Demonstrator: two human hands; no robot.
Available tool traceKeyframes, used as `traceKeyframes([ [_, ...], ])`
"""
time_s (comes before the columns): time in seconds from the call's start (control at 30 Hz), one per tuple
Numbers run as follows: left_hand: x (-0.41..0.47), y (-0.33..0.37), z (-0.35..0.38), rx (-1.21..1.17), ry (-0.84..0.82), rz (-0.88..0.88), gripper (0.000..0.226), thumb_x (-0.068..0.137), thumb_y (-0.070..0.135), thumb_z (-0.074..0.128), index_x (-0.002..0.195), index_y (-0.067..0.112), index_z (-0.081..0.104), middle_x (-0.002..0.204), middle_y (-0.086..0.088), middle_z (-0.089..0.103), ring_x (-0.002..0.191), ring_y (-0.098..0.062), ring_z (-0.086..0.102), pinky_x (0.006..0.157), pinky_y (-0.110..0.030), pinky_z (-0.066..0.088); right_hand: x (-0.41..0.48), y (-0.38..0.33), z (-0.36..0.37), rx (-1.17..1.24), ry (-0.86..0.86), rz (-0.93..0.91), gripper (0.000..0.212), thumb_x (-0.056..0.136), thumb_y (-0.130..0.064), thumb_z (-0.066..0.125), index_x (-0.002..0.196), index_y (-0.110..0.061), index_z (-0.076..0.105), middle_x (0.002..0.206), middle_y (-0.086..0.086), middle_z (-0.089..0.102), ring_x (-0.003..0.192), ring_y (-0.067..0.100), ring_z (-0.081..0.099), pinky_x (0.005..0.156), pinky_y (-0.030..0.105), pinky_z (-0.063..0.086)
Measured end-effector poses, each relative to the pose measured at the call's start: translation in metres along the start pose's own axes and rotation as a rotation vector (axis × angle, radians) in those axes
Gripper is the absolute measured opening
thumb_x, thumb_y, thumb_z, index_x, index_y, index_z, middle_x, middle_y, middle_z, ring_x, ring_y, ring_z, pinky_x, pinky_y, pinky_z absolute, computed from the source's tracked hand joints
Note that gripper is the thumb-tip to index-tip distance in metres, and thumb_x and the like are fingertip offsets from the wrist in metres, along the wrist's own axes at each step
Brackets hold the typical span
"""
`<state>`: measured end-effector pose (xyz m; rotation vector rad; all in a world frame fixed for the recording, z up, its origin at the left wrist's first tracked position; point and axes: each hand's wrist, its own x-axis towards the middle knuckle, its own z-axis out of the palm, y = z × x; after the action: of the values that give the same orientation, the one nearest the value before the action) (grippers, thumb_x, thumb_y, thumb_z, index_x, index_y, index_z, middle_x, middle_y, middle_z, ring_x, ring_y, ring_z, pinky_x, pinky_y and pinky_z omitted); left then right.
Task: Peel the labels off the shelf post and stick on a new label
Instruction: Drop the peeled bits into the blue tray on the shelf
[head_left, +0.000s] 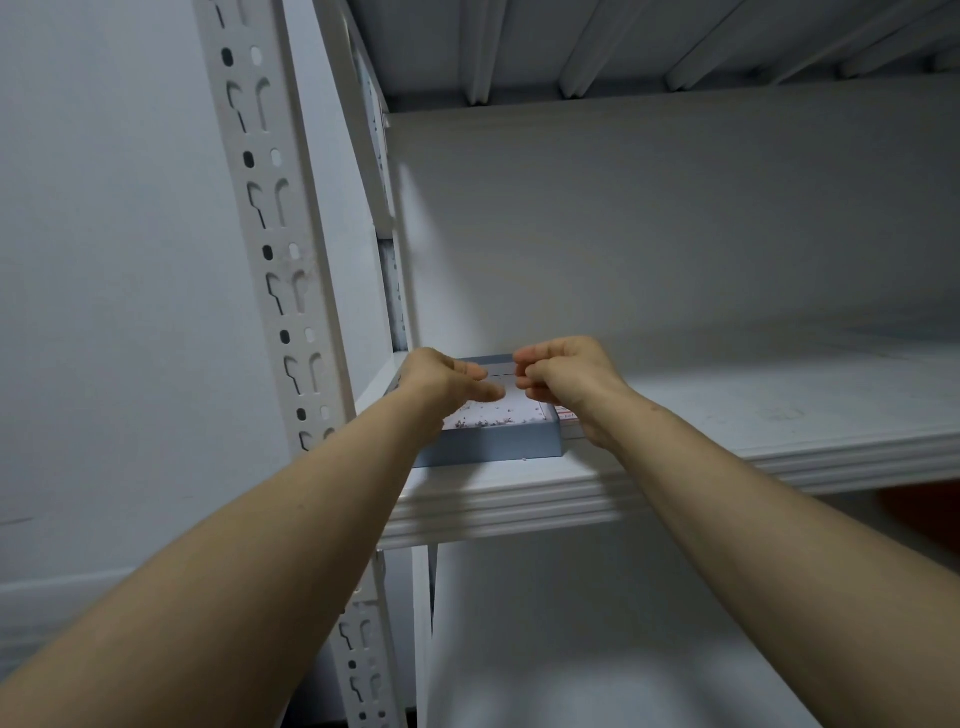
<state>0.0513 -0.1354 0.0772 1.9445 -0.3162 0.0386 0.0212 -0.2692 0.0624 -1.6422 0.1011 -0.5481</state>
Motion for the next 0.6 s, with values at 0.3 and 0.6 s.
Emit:
traceKeyframes([
  [0.3,0.0067,0.0016,0.0021,-0.011,0.026,-0.013,0.050,0.092,0.046,0.051,0.060,0.012,0.068,0.057,0.000,0.068,0.058,-0.015,0.046,0.057,-0.026,0.036,0.0010,0.0005,0.0010,-0.023,0.000,0.007,0.027,0.086,0.008,0.042,0.090,-0.009,0.063,0.086,0.008,0.062,0.077,0.015,0.061,0.068,0.021,0.050],
  [0.6,0.0062,0.0008,-0.0034,0.033,0.013,0.040,0.013,0.069,0.005,0.080,0.070,0.011,0.069,0.065,0.000,0.065,0.055,-0.011,0.051,0.052,-0.022,0.037,-0.0002,-0.0004,0.0008,-0.033,0.004,0.008,0.028,0.086,0.009,0.041,0.090,-0.008,0.063,0.088,0.009,0.062,0.077,0.016,0.060,0.070,0.022,0.051],
])
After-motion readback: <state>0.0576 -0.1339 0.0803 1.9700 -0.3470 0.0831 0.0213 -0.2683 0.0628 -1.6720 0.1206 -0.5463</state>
